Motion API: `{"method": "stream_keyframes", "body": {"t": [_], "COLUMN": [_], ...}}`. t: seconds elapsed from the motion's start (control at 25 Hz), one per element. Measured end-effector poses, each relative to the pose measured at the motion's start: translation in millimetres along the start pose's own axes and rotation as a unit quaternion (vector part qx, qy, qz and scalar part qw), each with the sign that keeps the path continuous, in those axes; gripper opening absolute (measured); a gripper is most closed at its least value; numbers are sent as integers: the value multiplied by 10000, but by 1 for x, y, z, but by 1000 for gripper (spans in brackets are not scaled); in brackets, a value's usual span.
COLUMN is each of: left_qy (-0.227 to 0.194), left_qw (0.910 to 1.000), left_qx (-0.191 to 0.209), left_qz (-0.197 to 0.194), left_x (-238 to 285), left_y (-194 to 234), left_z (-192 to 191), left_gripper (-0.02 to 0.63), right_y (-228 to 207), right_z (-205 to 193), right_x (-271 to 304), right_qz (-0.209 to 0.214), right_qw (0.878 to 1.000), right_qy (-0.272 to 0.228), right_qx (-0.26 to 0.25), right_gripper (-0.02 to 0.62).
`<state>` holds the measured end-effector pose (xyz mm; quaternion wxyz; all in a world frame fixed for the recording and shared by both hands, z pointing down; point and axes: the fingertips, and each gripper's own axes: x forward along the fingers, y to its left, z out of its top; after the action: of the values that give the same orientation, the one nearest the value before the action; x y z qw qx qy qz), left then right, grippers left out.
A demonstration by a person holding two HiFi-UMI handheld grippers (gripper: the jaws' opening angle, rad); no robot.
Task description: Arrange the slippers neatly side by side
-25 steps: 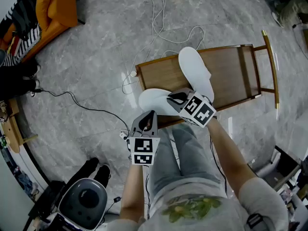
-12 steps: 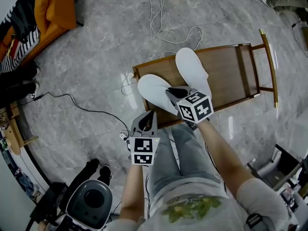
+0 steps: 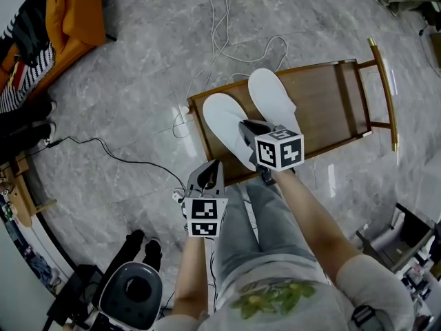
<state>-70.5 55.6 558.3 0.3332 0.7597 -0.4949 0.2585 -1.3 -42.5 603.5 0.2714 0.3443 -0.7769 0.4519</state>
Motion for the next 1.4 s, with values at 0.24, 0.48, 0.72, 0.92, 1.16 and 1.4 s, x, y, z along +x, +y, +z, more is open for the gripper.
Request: {"method": "stream_keyframes", "body": {"t": [0.24,0.48,0.72,0.92,1.16,1.4], "left_qy": [8,19,47,62,53,39], "left_qw": [10000,10000,10000,10000,10000,10000], "left_qx": [27,28,56,61,80,88], "left_qz": [10,-8,3,-9,-26,-15], "left_x": [0,0,0,1,1,0], "left_y": [3,1,1,1,-3,-2], "left_z": [0,-3,-6,-8,-7,-3], "left_gripper": [15,15,15,15,15,15], "right_y": [-9,-12,-12,-10,-5,-4], "right_z": [4,-1,-4,-1,6,26], "right_x": [0,1,2,1,-7,-30], "right_qz": [-95,-290,-492,-577,-612,-1047], "right_qw": [9945,9905,9898,9932,9962,9868], "right_qy": [-369,-507,-516,-488,-513,-808], "right_qx": [972,1248,1232,889,358,-937], "right_gripper": [29,29,32,57,155,156]}}
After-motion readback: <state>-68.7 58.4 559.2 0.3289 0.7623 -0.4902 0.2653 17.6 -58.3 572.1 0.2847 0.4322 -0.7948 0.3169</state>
